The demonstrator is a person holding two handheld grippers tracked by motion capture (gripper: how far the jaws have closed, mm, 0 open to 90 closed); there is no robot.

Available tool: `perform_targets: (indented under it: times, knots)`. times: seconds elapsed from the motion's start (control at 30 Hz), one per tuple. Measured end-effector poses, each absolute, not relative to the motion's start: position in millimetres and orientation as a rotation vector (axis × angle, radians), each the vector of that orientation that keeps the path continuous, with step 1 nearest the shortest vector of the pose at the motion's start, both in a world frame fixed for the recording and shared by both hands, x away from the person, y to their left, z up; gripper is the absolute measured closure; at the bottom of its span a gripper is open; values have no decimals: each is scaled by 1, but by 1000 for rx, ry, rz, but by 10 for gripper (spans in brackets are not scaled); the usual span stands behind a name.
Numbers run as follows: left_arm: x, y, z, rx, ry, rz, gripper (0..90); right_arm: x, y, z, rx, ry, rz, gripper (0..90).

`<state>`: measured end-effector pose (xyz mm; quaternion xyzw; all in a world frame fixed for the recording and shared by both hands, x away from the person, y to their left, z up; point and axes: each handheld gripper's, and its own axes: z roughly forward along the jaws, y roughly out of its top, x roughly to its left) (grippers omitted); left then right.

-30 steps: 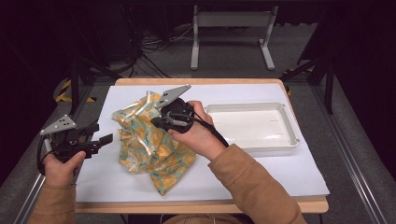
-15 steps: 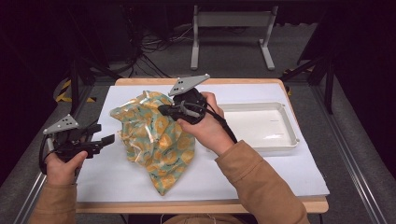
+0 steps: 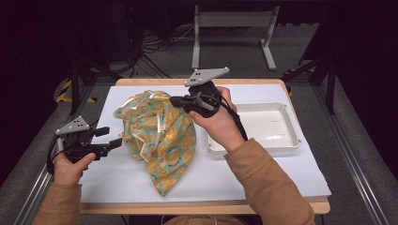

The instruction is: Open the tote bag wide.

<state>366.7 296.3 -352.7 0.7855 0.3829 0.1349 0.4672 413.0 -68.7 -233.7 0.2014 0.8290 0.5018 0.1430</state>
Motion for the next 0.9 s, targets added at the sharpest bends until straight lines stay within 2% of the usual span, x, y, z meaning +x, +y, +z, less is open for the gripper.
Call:
perform_targets:
  times: [0.9]
  knots:
    - [380,279,-355,1956,908,302,266,422,-118,-239,760,2294,1463,900]
